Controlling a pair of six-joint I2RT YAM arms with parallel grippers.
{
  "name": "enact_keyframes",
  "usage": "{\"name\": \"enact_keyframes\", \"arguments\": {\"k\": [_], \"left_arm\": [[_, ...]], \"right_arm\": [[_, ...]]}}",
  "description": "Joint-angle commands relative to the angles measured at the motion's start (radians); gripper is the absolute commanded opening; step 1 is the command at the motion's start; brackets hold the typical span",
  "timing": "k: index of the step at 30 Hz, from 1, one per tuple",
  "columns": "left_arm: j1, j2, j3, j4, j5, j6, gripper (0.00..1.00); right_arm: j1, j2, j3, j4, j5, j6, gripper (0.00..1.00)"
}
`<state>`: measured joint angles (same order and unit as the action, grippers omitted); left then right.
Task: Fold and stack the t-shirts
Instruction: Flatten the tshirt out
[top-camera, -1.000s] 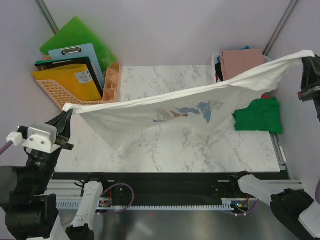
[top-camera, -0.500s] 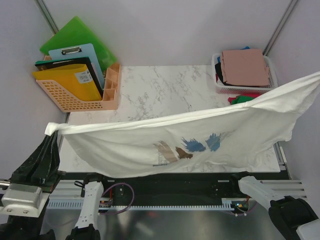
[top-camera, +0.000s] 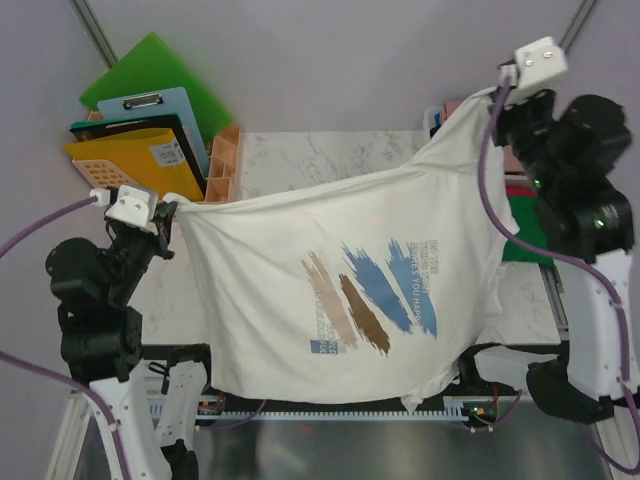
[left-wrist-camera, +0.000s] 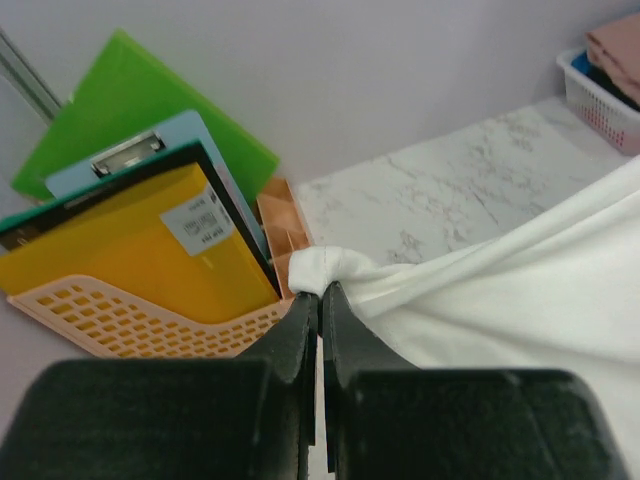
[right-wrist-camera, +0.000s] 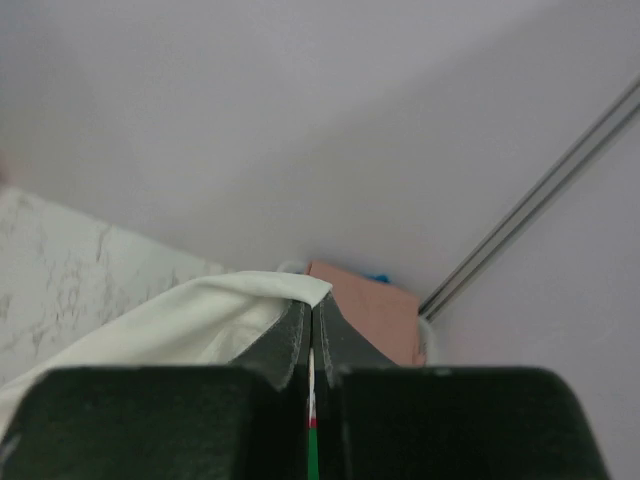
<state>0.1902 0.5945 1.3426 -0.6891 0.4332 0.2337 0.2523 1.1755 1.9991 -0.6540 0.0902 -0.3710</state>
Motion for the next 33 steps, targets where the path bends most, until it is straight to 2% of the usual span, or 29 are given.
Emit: {"name": "enact_keyframes", "arguments": {"k": [1, 8, 12, 18, 19, 20, 21, 22, 24, 27, 30, 33], "left_arm": [[0.006, 0.053, -0.092, 0.14, 0.027, 0.038, 0.02], [0.005, 0.211, -0.224, 0.279, 0.035, 0.036, 0.02], [0.0, 0.313, -0.292, 0.332, 0.044, 0.035, 0.02], [-0.003, 0.386, -0.413, 0.407, -0.02, 0.088, 0.02], [-0.003, 0.408, -0.424, 0.41, -0.046, 0.092, 0.06], [-0.003, 0.419, -0.431, 0.416, -0.066, 0.09, 0.23], [-0.003, 0.424, -0.441, 0.446, -0.086, 0.084, 0.53], [-0.003, 0.427, -0.466, 0.463, -0.103, 0.084, 0.59], [-0.006, 0.427, -0.479, 0.477, -0.113, 0.082, 0.64], [-0.014, 0.43, -0.488, 0.467, -0.129, 0.084, 0.67], [-0.014, 0.413, -0.508, 0.444, -0.162, 0.113, 0.68], [-0.014, 0.335, -0.539, 0.428, -0.156, 0.137, 0.68]], "right_arm": [[-0.004, 0.076, -0.153, 0.099, -0.004, 0.006, 0.0], [-0.004, 0.306, -0.272, 0.289, 0.058, -0.039, 0.0], [-0.005, 0.525, -0.206, 0.349, 0.127, -0.04, 0.0], [0.008, 0.752, -0.073, 0.39, 0.195, -0.023, 0.0], [0.021, 0.775, -0.045, 0.396, 0.209, -0.02, 0.0], [0.03, 0.797, -0.042, 0.413, 0.279, -0.02, 0.01], [0.041, 0.82, -0.049, 0.445, 0.316, -0.019, 0.12], [0.065, 0.823, -0.089, 0.527, 0.354, -0.025, 0.46], [0.093, 0.826, -0.14, 0.631, 0.524, -0.045, 0.67], [0.14, 0.82, -0.181, 0.709, 0.629, -0.036, 0.8], [0.168, 0.787, -0.226, 0.706, 0.652, -0.031, 0.85], [0.169, 0.707, -0.296, 0.668, 0.597, -0.023, 0.87]]}}
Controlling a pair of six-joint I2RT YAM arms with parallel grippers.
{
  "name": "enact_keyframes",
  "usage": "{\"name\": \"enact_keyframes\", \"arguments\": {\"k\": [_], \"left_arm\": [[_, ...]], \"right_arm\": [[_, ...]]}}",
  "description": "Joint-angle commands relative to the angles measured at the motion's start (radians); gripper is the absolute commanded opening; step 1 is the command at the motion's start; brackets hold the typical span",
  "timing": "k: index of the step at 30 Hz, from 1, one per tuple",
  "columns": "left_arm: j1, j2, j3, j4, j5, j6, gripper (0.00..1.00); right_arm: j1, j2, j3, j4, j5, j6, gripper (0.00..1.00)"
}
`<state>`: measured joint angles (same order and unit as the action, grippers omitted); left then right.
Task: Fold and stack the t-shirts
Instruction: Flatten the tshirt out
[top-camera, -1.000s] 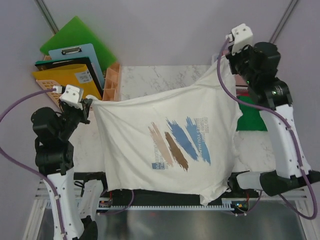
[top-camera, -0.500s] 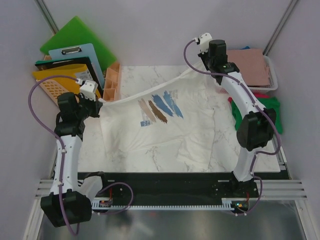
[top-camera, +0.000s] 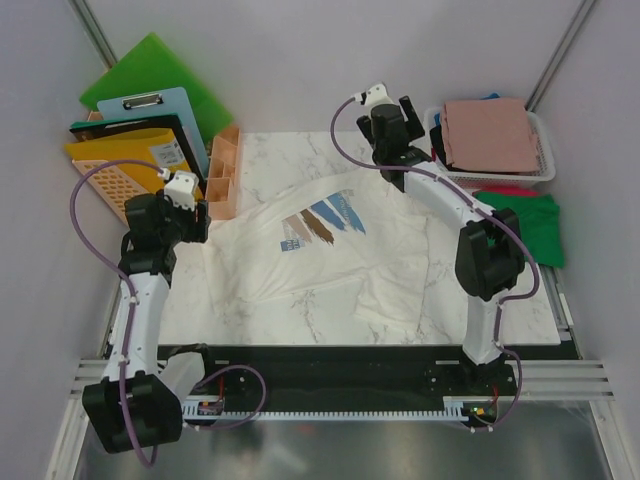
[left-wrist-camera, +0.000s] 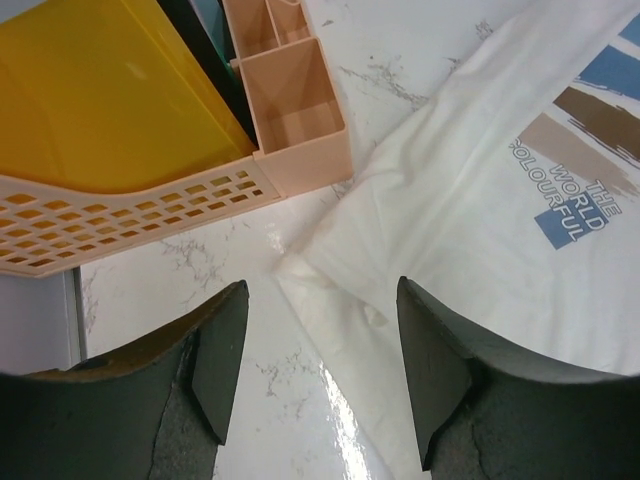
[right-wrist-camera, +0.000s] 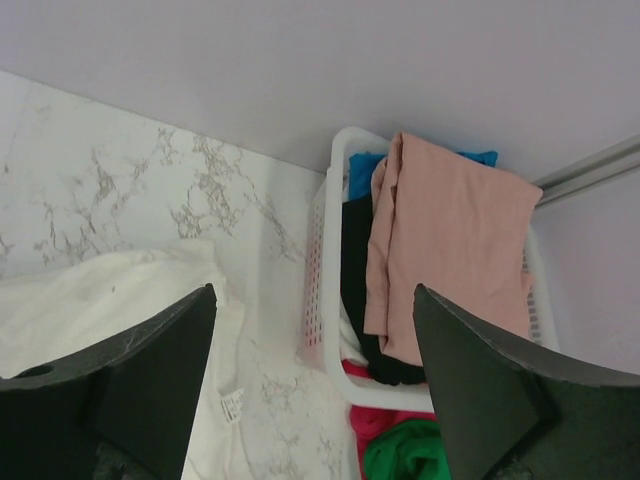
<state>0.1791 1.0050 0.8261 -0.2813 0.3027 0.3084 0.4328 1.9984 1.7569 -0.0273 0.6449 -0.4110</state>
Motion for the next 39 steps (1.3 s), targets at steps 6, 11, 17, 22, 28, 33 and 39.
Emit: {"name": "enact_keyframes", "arguments": {"k": [6, 11, 17, 22, 28, 33, 39], "left_arm": [[-0.004, -0.256, 0.005, -0.235, 0.244, 0.083, 0.71], [-0.015, -0.26, 0.004, -0.355, 0.282, 0.067, 0.72], [-0.107, -0.065, 0.013, -0.4, 0.207, 0.037, 0.72], [-0.15, 0.009, 0.024, -0.362, 0.151, 0.014, 0.73], [-0.165, 0.079, 0.041, -0.274, 0.113, 0.011, 1.0], [-0.207, 0.122, 0.025, -0.23, 0.09, 0.018, 1.0], [-0.227, 0.201, -0.001, -0.199, 0.124, 0.023, 1.0]], "right_arm": [[-0.012, -0.406, -0.273, -0.334, -0.238, 0.13, 0.87], [-0.011, -0.599, -0.459, -0.538, -0.493, 0.176, 0.92], [0.0, -0.544, -0.586, -0.678, -0.639, 0.187, 0.95], [0.001, -0.414, -0.603, -0.593, -0.643, 0.196, 0.85], [0.014, -0.274, -0.475, -0.568, -0.7, 0.218, 0.96], [0.03, -0.208, -0.418, -0.553, -0.677, 0.216, 0.98], [0.032, -0.101, -0.364, -0.511, -0.66, 0.219, 0.98]]}}
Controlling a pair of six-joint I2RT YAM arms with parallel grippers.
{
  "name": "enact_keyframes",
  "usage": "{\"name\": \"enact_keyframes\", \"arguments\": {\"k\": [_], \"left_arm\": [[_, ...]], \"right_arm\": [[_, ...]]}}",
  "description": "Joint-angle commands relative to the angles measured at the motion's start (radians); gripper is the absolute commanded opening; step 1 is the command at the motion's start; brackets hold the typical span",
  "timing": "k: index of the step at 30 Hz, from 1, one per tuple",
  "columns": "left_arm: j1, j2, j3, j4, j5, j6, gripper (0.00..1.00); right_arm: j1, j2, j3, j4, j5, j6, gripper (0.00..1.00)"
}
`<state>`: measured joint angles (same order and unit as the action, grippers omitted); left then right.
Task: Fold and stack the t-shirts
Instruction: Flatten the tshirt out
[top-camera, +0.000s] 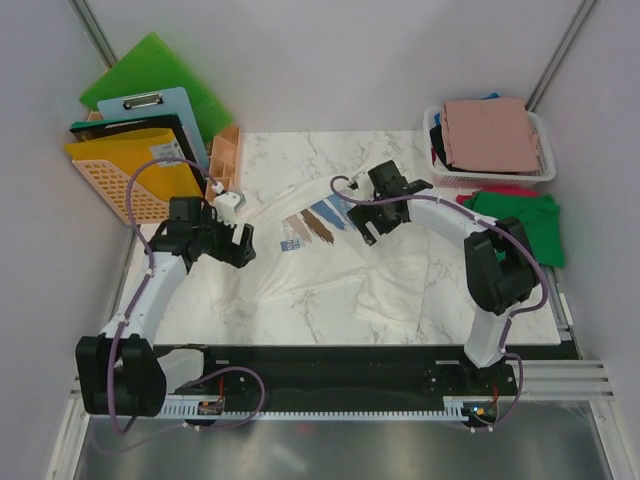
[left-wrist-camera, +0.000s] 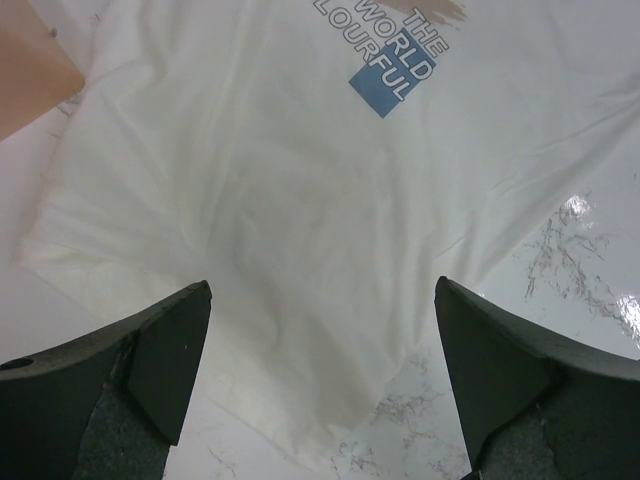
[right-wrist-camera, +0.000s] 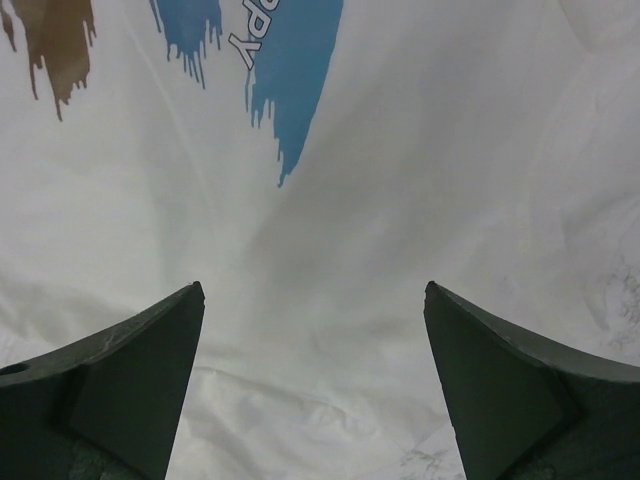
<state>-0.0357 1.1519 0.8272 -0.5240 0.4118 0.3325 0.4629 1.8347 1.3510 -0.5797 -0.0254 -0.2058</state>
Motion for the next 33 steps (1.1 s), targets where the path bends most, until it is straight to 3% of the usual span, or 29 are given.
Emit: {"name": "enact_keyframes", "arguments": {"k": [1, 9, 27, 33], "left_arm": [[-0.023, 0.092, 0.001, 0.044, 0.015, 0.0, 1.0], [-0.05, 0.17, -0.036, 0.097, 0.033, 0.025, 1.0], [-0.073, 0.281, -0.042, 0.093, -0.021, 0.013, 1.0], [-0.079, 0.296, -0.039, 0.101, -0.044, 0.017, 1.0]], "right_arm": [[0.002, 0.08, 0.048, 0.043, 0.007, 0.013, 0.98], [0.002, 0.104, -0.012, 0.106, 0.019, 0.031, 0.98], [-0.003, -0.187, -0.351, 0.069, 0.019, -0.007, 0.98], [-0.024, -0.199, -0.392, 0.08, 0.081, -0.001, 0.98]]}}
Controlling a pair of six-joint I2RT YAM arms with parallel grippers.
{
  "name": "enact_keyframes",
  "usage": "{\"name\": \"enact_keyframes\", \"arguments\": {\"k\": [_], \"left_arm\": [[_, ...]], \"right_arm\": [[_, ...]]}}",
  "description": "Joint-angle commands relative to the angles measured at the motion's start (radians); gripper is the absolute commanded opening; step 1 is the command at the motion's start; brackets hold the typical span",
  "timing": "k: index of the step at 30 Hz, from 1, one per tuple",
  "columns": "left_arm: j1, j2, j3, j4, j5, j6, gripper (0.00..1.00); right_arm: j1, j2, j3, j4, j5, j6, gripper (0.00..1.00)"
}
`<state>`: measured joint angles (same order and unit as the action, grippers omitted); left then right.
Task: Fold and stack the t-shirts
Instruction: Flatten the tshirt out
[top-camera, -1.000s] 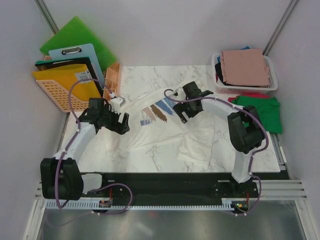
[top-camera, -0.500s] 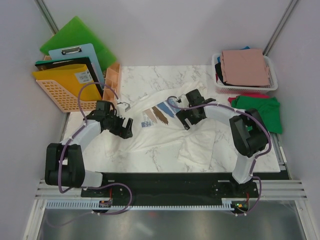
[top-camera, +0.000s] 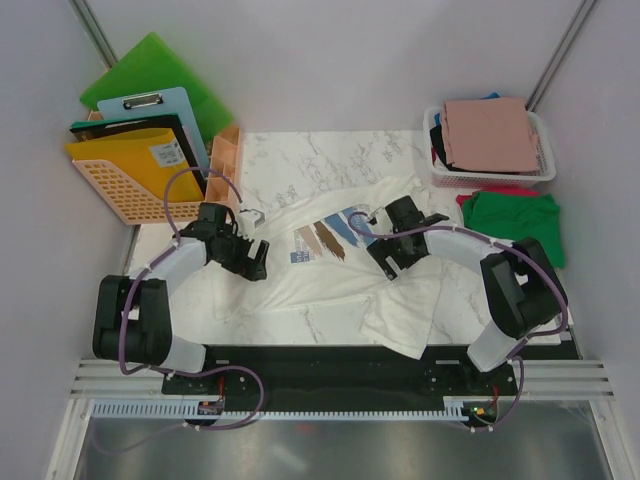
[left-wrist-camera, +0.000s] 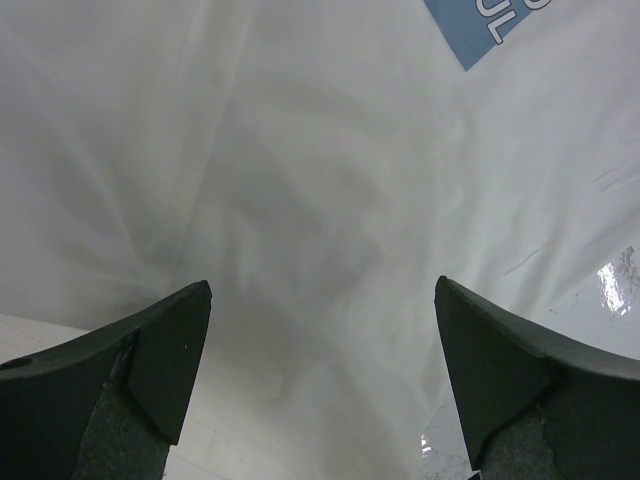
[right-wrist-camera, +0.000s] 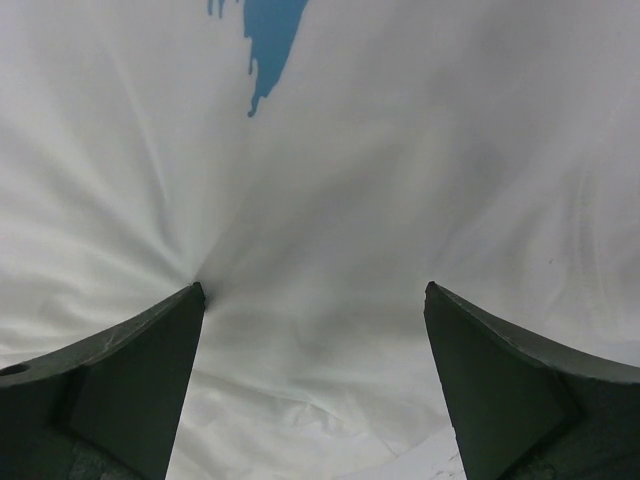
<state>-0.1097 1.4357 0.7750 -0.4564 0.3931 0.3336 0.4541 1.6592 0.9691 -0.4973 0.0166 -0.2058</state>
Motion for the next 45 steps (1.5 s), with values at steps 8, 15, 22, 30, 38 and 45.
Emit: {"name": "enact_keyframes", "arguments": {"k": [8, 15, 22, 30, 38, 45], "left_arm": [[-0.007, 0.041, 0.02, 0.051, -0.088, 0.005, 1.0], [-0.007, 0.114, 0.053, 0.061, -0.145, 0.021, 1.0], [-0.007, -0.072, 0.055, -0.01, -0.129, 0.065, 1.0], [-0.007, -0.342, 0.027, -0.131, -0.134, 0.14, 1.0], [-0.007, -0.438, -0.086, -0.303, -0.195, 0.237, 0.02], [-0.007, -0.469, -0.166, -0.358, -0.28, 0.34, 0.02]], "right_arm": [[-0.043, -0.107, -0.033, -0.04, 0.12, 0.008, 0.98], [-0.172, -0.098, -0.003, -0.069, 0.125, -0.027, 0.98], [-0.195, -0.127, -0.01, -0.061, 0.108, -0.037, 0.98], [-0.181, -0.226, 0.02, -0.139, -0.046, -0.035, 0.98], [-0.18, -0.308, -0.015, -0.156, 0.017, -0.081, 0.57], [-0.18, -0.291, -0.033, -0.124, -0.014, -0.053, 0.62]]}}
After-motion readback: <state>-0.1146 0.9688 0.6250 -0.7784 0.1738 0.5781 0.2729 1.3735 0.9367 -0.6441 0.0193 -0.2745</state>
